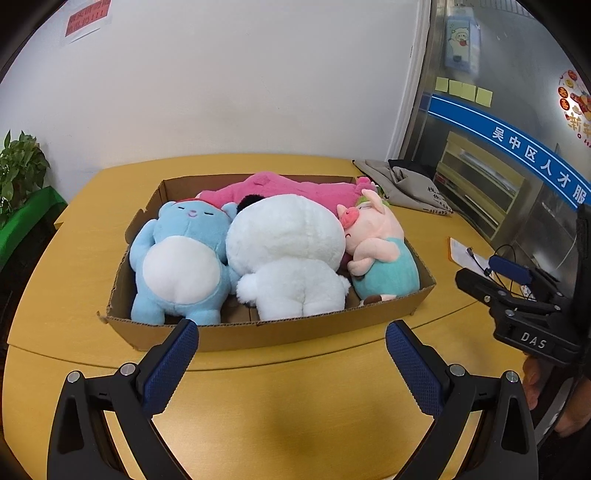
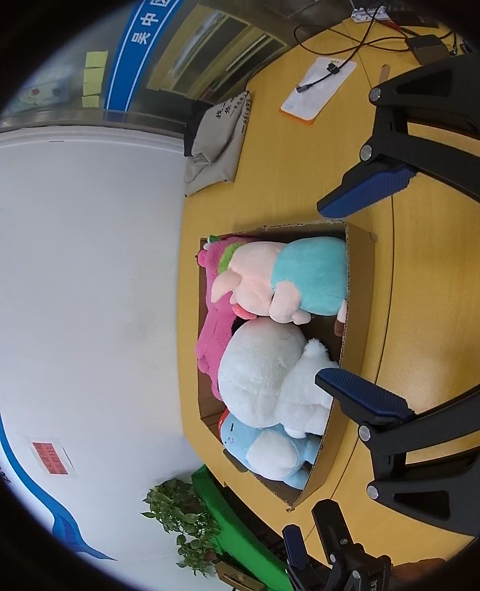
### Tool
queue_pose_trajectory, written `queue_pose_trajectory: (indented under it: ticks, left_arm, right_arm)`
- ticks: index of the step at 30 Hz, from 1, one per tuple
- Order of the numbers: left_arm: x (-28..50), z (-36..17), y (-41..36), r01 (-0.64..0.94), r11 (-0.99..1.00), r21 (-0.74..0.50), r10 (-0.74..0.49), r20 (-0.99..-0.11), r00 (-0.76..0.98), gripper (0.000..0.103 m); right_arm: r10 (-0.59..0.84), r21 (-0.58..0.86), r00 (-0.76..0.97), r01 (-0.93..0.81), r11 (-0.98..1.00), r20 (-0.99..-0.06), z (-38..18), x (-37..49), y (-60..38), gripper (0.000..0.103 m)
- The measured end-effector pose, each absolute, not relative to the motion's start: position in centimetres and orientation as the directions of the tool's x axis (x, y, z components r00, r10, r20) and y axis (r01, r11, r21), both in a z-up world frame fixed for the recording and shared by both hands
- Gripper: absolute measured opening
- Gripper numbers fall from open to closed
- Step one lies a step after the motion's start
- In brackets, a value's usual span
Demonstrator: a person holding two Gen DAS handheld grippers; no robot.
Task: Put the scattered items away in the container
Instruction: 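Open both grippers, press the pig into the box, and withdraw, then move both tools to the clear phone case and close both grippers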
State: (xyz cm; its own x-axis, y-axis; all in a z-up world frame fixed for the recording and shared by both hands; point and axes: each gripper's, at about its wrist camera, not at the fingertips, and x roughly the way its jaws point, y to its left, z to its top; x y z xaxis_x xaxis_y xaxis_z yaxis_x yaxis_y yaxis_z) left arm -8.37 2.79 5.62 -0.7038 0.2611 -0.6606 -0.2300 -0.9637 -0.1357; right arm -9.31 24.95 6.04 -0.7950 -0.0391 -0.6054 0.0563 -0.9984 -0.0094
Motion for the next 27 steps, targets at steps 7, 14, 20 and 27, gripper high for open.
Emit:
queue_pose_trajectory:
  ticks: [7,14,20,27]
  left_arm:
    - [-6.9,5.9,2.6,-0.234,-0.962,-0.143,0.269,-0.652,-0.708,0.103]
    - [-5.6,6.2,2.3,-0.238,-0.961,-0.143,0.273,-0.645,-0.713,0.103]
    - [-3.6,5.2,1.6,-0.242,-0.959,-0.15,0.278,-0.676,-0.682,0.103]
    - [0.8,-2.3,-0.3,-0.239,-0.959,-0.151,0.259,-0.809,-0.527,0.103]
  right_arm:
    - [-0.02,-0.02,-0.817,0.039,-0.999,-0.577,7.0,-7.2,24.4,0.084]
    - [-0.031,-0.013,-0.817,0.047,-0.999,-0.575,7.1,-5.7,24.0,0.084]
    - [-0.072,0.036,-0.804,0.063,-0.997,-0.59,6.5,-3.5,24.5,0.084]
    - [-0.14,0.092,-0.67,0.107,-0.99,-0.729,-1.1,2.3,25.0,0.084]
